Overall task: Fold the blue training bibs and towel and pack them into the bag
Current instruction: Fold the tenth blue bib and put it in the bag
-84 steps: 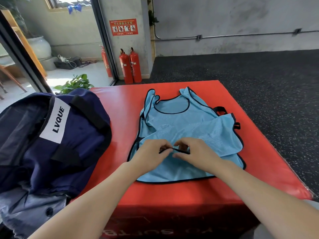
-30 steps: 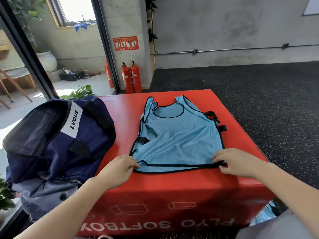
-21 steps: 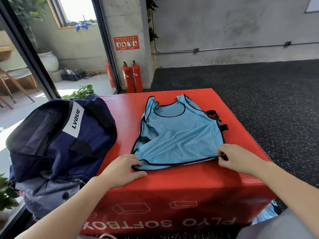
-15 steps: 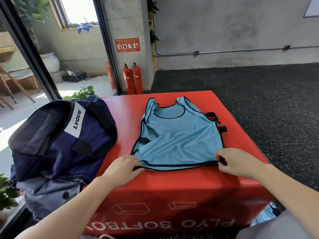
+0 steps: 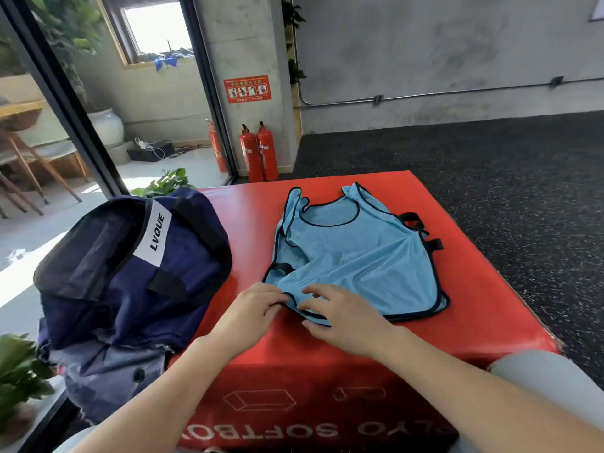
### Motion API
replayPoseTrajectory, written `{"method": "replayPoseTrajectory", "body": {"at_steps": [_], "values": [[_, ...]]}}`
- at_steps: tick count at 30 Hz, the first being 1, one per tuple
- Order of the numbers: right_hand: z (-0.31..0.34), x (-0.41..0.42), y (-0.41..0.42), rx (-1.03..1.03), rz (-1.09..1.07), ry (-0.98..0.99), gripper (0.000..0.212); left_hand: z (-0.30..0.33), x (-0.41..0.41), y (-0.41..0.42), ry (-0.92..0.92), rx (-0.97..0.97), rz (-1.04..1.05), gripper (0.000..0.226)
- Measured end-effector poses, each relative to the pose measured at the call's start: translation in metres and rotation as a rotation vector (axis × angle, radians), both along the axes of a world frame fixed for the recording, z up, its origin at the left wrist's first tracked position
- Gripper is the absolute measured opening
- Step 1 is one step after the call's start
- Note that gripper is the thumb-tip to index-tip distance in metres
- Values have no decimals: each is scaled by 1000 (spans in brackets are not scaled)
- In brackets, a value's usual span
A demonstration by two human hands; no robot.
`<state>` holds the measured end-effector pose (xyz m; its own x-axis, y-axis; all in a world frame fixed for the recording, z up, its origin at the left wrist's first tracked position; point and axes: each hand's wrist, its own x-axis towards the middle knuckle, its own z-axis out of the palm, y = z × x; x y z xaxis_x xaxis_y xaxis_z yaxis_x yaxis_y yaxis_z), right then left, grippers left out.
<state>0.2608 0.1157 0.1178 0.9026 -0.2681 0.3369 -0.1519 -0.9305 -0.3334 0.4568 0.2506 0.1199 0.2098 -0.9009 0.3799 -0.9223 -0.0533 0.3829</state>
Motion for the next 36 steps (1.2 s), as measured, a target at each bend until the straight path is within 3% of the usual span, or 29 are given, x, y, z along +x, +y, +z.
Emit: {"method": "replayPoseTrajectory", "body": {"at_steps": [6, 13, 18, 23, 26, 31, 36], "values": [[-11, 30, 10, -108, -66, -134, 31, 6, 4, -4, 16, -29, -13, 23], [-16, 40, 5, -350, -87, -129, 19, 11, 3, -5, -5, -66, -36, 21], [-7, 16, -19, -404, -149, -1, 21, 17, 11, -5, -72, -95, 8, 20], [14, -34, -64, -402, -178, 439, 31, 39, 21, -4, -54, -198, 18, 27], [27, -71, -81, -412, -234, 516, 31, 60, 22, -6, -71, -256, 28, 24], [64, -115, -97, -253, -388, 398, 28, 97, 27, -2, -123, -193, 84, 33], [129, -131, -98, 46, -481, -29, 28, 165, 25, -5, -30, -231, 227, 22]]}}
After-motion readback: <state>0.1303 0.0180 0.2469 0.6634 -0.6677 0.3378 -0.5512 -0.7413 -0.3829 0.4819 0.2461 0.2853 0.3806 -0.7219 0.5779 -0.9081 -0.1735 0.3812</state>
